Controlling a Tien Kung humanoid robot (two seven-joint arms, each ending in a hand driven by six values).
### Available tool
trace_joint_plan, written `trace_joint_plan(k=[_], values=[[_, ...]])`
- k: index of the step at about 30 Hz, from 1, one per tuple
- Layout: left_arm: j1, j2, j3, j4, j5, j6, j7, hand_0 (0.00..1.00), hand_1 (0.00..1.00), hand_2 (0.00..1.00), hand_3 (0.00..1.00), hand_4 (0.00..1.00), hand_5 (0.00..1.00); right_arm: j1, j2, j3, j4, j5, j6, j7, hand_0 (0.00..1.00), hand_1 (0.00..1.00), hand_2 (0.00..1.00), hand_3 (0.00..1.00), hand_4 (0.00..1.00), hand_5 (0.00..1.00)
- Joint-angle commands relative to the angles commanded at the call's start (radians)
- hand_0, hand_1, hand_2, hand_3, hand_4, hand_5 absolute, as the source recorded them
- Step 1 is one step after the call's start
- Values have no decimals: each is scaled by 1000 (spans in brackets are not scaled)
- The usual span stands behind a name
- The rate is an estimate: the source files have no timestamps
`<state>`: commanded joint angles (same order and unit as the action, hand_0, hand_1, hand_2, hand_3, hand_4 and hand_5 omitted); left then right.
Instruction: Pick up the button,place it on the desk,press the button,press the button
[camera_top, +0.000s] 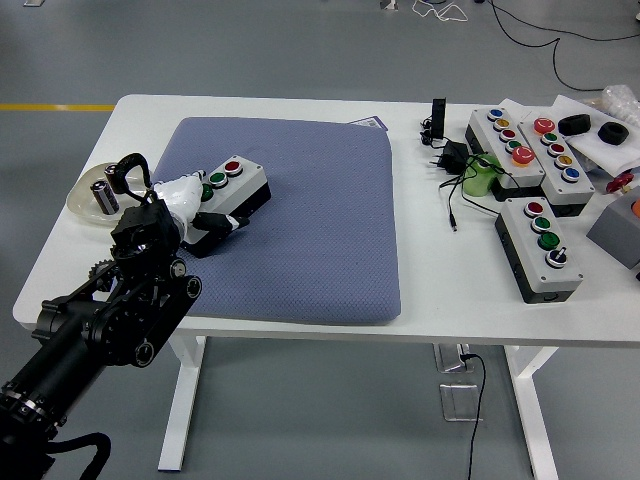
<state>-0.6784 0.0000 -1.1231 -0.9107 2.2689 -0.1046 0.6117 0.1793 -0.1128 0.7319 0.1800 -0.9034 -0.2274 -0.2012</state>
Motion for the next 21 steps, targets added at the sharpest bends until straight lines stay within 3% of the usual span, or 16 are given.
trace_joint_plan(k=[5, 6, 11, 12, 17, 18, 21], values=[[-7, 0, 16, 18, 0, 25, 24, 825, 945, 980, 998, 998, 543, 1, 0, -2, 0, 0, 0, 0, 641, 572, 626, 626, 227, 239], [-8, 0, 17, 22, 0, 31, 29, 691, 855, 899, 998, 998, 511, 1, 0, -2, 0, 0, 0, 0, 641, 571, 626, 626, 227, 239], [-11, 0, 24, 28, 0, 39, 34, 691, 855, 899, 998, 998, 511, 1, -1, -1, 0, -1, 1, 0, 641, 571, 626, 626, 227, 239], [-11, 0, 24, 29, 0, 39, 34, 574, 769, 839, 998, 998, 476, 1, -1, -1, 0, -2, 1, 0, 641, 571, 626, 626, 227, 239], [-20, 0, 30, 49, 0, 20, 34, 574, 769, 839, 998, 998, 476, 1, -1, 0, 0, -5, 1, 0, 641, 571, 626, 626, 227, 239], [-21, 0, 32, 51, 0, 17, 34, 449, 664, 743, 998, 998, 481, 1, -1, 0, 0, -4, 1, 0, 641, 571, 625, 627, 228, 239], [-23, 0, 39, 59, 0, 7, 34, 449, 664, 743, 998, 998, 481, 0, -1, -1, 0, -5, 1, 0, 641, 571, 625, 627, 228, 239]])
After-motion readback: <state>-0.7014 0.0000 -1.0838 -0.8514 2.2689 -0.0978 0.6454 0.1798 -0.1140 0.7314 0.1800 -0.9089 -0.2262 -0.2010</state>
